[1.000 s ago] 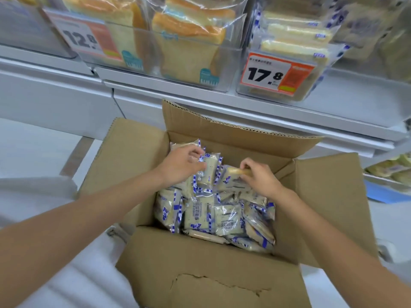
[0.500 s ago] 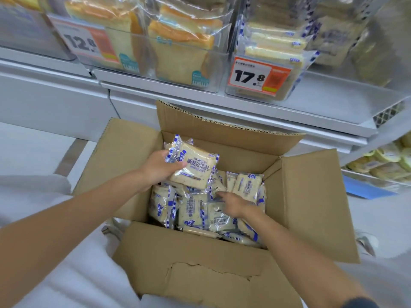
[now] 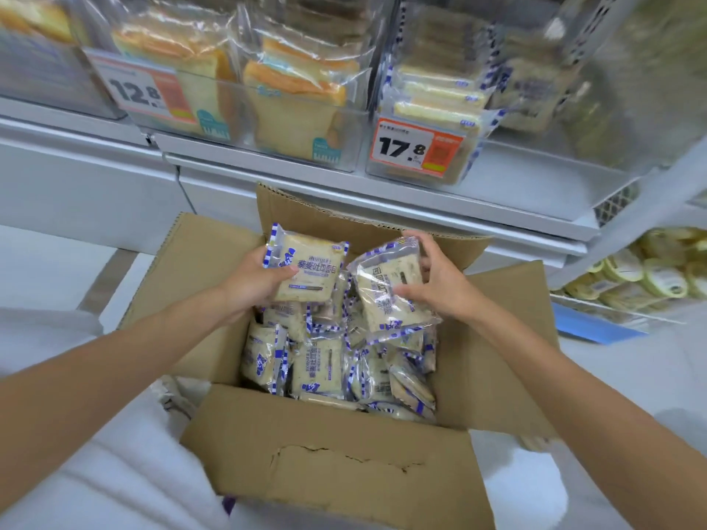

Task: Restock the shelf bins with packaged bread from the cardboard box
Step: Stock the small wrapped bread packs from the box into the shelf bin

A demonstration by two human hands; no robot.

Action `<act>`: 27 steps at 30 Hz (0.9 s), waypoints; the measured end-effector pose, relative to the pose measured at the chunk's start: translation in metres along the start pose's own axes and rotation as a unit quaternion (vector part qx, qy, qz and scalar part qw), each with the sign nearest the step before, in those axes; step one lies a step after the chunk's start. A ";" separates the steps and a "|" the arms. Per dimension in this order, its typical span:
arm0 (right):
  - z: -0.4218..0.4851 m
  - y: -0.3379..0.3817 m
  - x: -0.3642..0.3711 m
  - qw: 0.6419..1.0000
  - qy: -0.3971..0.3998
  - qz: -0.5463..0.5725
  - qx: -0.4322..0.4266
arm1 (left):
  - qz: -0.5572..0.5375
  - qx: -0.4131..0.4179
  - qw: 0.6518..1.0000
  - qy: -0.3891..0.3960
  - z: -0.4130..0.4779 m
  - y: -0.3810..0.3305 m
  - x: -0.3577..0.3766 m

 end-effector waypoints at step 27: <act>-0.067 0.118 -0.088 0.925 -0.202 0.321 -0.034 | -0.161 0.107 0.973 0.129 -0.085 -0.164 0.068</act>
Point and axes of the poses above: each hand's wrist, its own z-axis towards the middle knuckle, its own x-axis out of the palm, y = z × x, the point moved 4 cm from there along z, towards the middle knuckle, and after that the axes turned 3 degrees about z, right-handed, at the moved point
